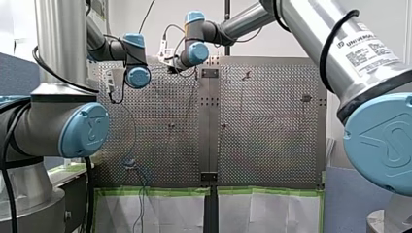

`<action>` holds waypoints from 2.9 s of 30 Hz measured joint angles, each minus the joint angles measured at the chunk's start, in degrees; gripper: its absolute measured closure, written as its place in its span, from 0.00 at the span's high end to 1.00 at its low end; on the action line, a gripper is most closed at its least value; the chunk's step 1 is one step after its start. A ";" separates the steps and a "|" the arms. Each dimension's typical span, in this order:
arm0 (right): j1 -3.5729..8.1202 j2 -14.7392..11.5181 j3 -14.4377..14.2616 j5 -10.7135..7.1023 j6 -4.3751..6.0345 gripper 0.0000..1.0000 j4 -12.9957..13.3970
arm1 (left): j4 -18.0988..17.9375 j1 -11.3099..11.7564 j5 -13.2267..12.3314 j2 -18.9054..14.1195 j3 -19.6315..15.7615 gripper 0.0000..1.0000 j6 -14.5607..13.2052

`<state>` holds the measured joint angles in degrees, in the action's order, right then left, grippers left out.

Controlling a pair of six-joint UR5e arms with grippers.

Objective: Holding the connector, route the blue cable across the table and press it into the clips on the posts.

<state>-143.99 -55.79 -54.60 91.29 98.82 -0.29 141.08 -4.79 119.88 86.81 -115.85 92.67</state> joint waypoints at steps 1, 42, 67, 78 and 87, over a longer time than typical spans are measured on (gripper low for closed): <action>0.00 0.58 0.60 -0.10 0.04 0.00 -0.16 | -0.26 0.28 -0.19 0.23 0.18 0.02 0.10; -0.19 9.40 16.29 -1.27 0.16 0.00 -2.86 | -3.68 9.98 -15.24 6.22 5.48 0.02 5.90; 1.23 11.17 16.52 -0.61 -0.07 0.00 -2.18 | -5.13 12.14 -20.71 13.32 9.75 0.02 8.08; 2.23 11.17 16.52 -0.20 -0.14 0.00 -2.16 | -2.07 12.32 -17.98 13.29 9.76 0.02 8.85; 2.65 11.17 16.51 -0.16 -0.72 0.00 -2.17 | 2.35 11.93 -15.36 11.48 9.70 0.56 13.04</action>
<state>-141.34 -44.62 -38.10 91.13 98.10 -2.47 143.43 7.14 104.52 98.29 -106.15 105.72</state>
